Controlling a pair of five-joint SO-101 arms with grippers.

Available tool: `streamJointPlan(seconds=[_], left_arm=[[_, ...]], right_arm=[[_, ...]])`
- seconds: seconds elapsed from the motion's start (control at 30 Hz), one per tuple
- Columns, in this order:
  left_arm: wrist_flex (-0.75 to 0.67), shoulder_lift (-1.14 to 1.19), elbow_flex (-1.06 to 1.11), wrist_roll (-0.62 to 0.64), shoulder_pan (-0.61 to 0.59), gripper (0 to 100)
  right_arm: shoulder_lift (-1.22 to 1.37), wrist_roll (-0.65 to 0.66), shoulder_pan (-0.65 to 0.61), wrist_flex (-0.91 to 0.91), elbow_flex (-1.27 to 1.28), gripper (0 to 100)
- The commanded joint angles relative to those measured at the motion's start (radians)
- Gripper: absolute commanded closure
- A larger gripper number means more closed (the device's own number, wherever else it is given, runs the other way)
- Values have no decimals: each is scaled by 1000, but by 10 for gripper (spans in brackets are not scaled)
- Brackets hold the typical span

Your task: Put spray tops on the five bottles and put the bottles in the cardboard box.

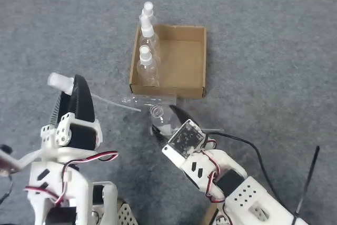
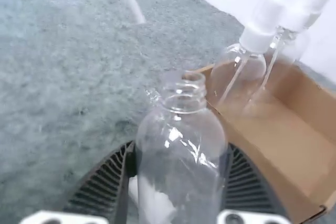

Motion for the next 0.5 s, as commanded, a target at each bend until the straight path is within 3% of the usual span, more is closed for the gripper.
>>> streamJointPlan(seconds=[0.0, 0.2, 0.33, 0.47], left_arm=[[-34, -17, 1, 8, 0, 990], [-35, -17, 8, 5, 0, 990], [-31, -17, 10, 5, 0, 990], [-37, -17, 30, -14, 58, 990]], right_arm=[[-25, 71, -7, -25, 2, 865], [-25, 81, -7, -25, 3, 865], [-25, 161, -7, -27, 3, 865], [-25, 184, -7, -27, 3, 865]])
